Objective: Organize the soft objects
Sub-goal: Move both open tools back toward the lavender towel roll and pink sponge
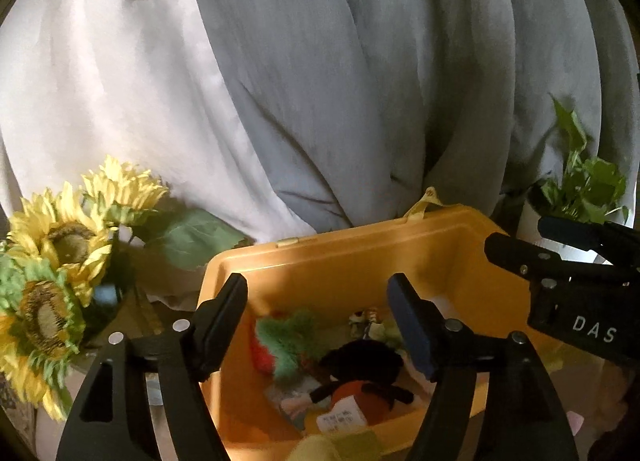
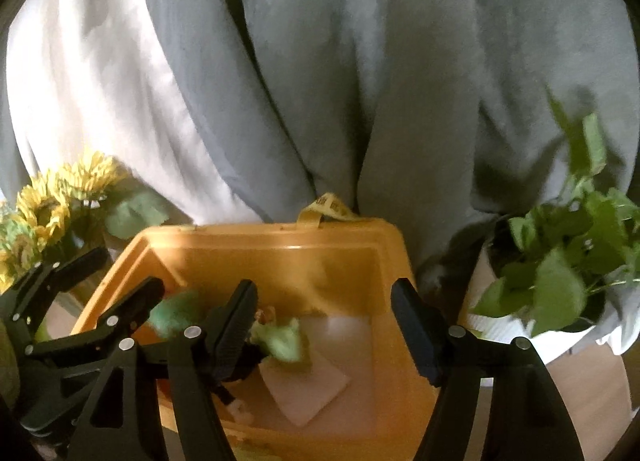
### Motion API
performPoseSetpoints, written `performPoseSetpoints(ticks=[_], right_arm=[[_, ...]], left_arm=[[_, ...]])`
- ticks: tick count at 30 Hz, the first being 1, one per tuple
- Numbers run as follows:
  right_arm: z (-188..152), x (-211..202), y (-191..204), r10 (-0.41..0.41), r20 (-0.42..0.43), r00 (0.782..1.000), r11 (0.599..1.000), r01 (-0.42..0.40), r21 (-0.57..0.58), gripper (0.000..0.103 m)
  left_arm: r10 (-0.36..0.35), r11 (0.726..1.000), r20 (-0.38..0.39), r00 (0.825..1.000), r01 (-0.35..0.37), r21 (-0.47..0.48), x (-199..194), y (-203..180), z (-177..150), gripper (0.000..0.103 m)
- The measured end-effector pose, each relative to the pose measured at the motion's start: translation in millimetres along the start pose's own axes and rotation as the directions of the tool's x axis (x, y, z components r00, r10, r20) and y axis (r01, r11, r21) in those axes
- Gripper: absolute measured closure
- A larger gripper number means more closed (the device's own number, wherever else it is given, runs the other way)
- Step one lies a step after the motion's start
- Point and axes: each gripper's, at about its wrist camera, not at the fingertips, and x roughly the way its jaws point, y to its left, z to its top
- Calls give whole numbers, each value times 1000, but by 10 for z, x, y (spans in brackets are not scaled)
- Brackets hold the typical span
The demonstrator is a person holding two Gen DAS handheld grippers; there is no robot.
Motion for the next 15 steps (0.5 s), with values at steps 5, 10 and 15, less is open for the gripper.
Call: performPoseSetpoints(ticks=[5, 10, 15], right_arm=[[17, -265, -43, 3, 49, 999, 1000, -4, 6, 33], [19, -562, -124, -5, 94, 996, 1000, 2, 29, 33], [-27, -857, -233, -22, 128, 992, 999, 16, 44, 33]], left_arm=[[12, 999, 30, 999, -11, -42, -278, -23, 12, 31], [14, 997, 65, 998, -10, -71, -570, -82, 21, 31], [-11, 997, 92, 996, 17, -70, -823, -233, -13, 31]])
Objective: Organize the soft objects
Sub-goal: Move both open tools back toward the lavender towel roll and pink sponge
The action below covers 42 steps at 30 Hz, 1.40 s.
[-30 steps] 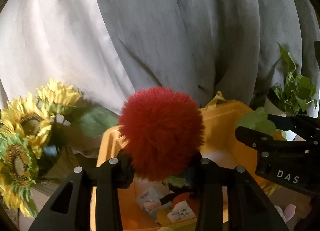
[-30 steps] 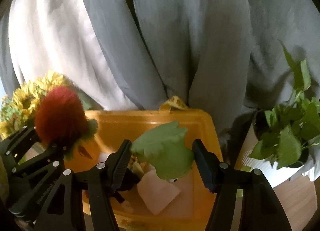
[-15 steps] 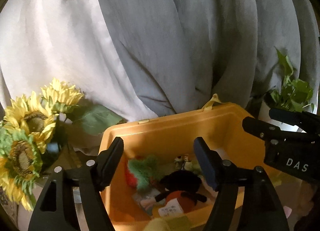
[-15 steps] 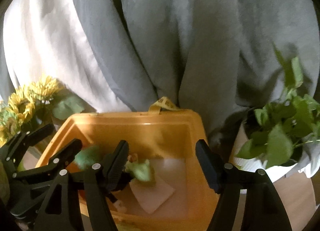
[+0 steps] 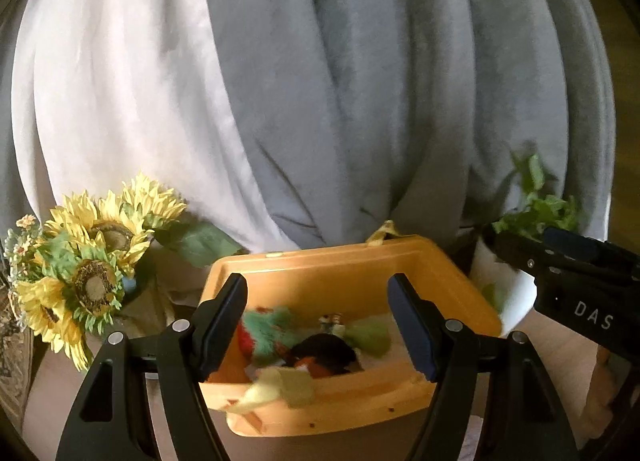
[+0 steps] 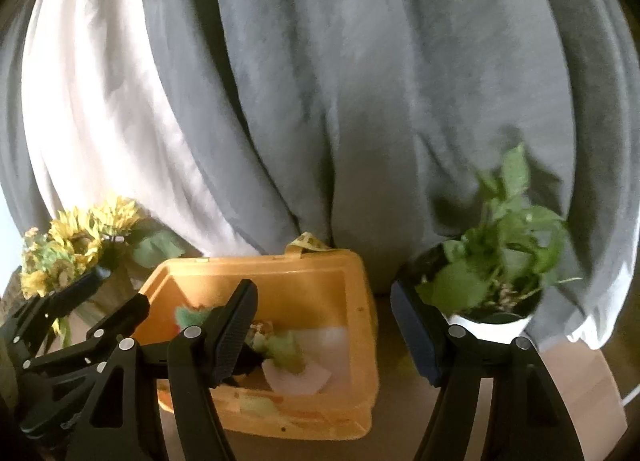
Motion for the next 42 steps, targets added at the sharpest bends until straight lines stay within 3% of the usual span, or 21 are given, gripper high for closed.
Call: performPoseSetpoints(ticks=[11, 23, 42], right_arm=[[-184, -463, -305, -55, 13, 998, 998, 54, 16, 33], [-522, -694, -544, -68, -32, 997, 996, 69, 47, 33], [-1056, -733, -924, 32, -147, 989, 998, -23, 63, 33]], left_arm=[[-59, 998, 12, 998, 59, 24, -342, -359, -170, 31], [-99, 994, -9, 995, 99, 46, -549, -636, -449, 31], [-101, 995, -130, 986, 103, 10, -622, -1101, -987, 28]])
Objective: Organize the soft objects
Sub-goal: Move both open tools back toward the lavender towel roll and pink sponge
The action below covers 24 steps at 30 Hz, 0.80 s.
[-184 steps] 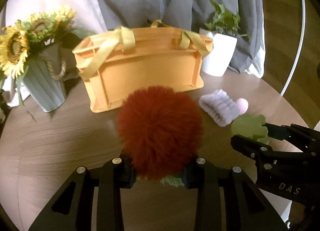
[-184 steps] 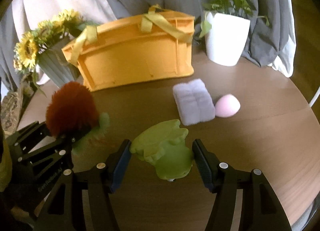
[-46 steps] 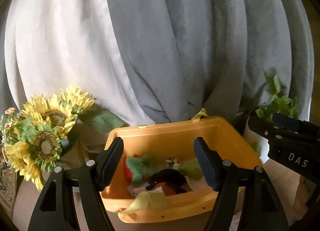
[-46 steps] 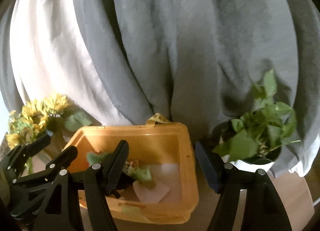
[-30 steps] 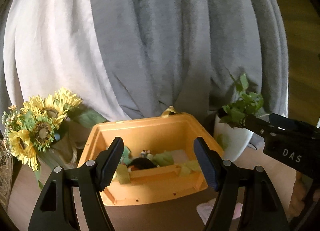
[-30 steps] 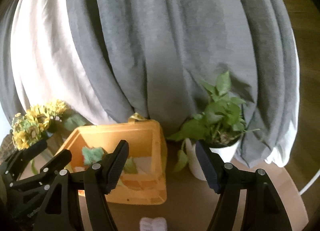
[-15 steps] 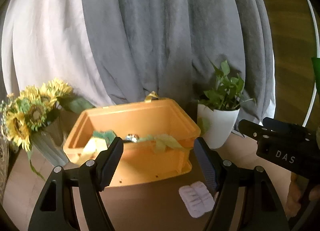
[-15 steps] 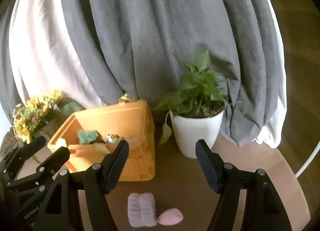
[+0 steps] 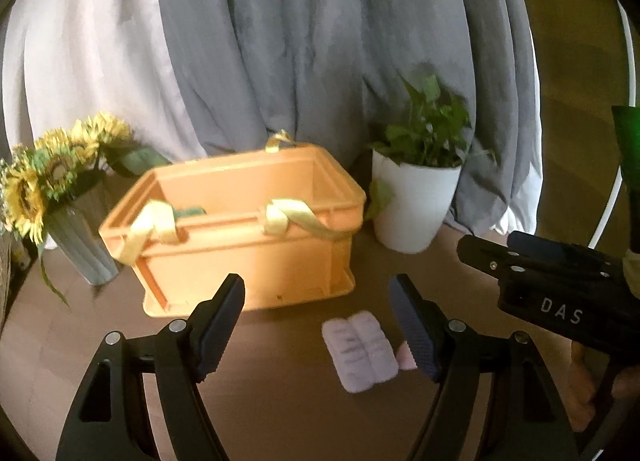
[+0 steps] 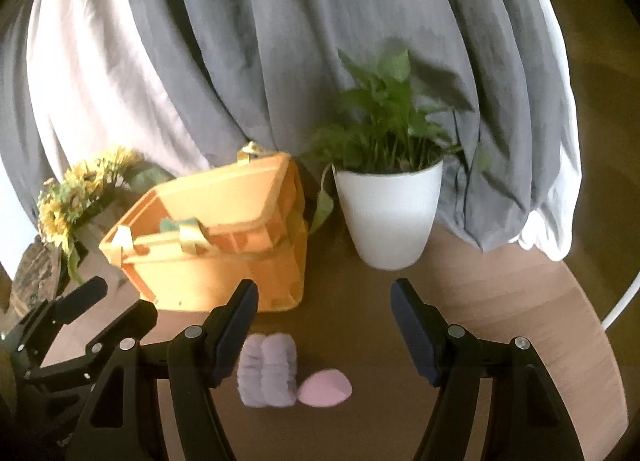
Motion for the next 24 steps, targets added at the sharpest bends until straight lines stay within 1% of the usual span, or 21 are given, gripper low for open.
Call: performPoseSetpoints(ticks=[6, 10, 14, 20, 24], right_arm=[[-175, 137, -119, 36, -74, 997, 999, -37, -3, 35], [-259, 224, -145, 59, -114, 992, 998, -62, -20, 39], [-327, 319, -167, 86, -151, 985, 995, -93, -43, 43], [-420, 457, -164, 108, -198, 974, 989, -126, -78, 45], [-493, 568, -168, 133, -236, 963, 984, -157, -85, 45]], left_arm=[[3, 1000, -53, 999, -4, -9, 115, -120, -192, 28], [1, 1000, -85, 996, -2, -9, 212, -178, -311, 29], [-10, 1000, -116, 993, 9, -9, 307, -229, -438, 29], [-18, 1000, -159, 987, 16, -13, 479, -293, -625, 29], [-21, 1000, -177, 984, 20, -6, 572, -316, -692, 29]])
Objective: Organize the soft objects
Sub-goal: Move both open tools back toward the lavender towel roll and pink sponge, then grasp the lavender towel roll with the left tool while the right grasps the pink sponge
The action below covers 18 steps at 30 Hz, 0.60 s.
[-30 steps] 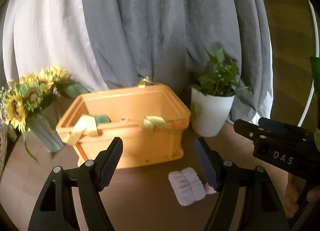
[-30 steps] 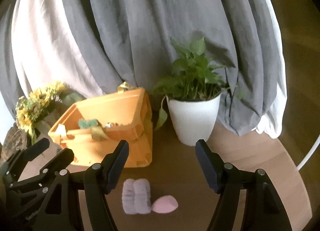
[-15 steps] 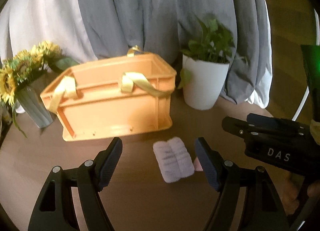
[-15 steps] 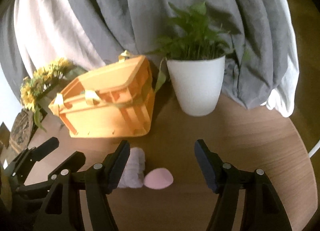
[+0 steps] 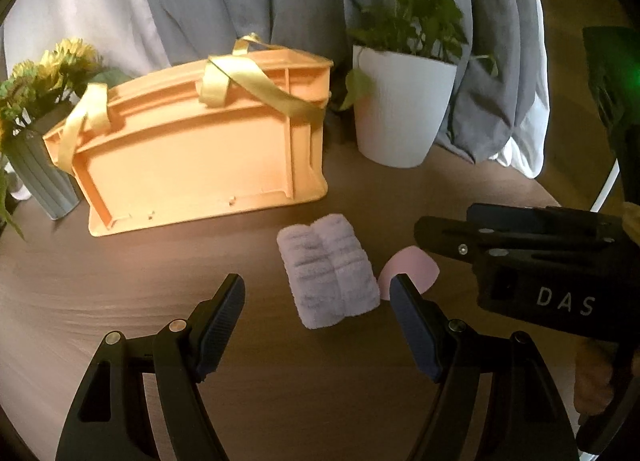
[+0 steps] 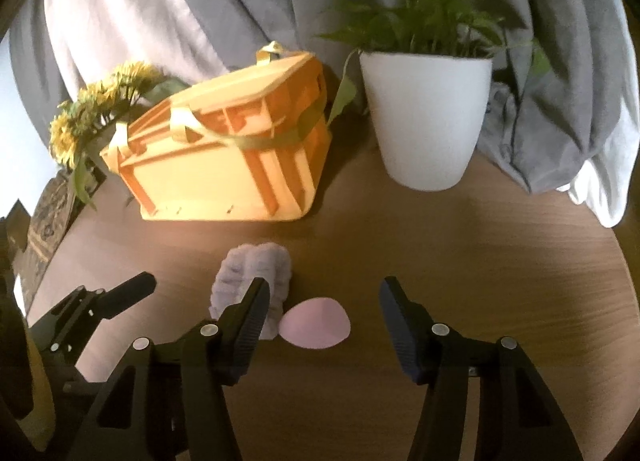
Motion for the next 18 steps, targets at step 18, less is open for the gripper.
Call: performPoseSetpoints(ticks=[18], right_arm=[[-110, 433, -62, 69, -118, 991, 998, -68, 10, 45]], left_arm=[[-22, 999, -51, 998, 25, 41, 336, -70, -8, 42]])
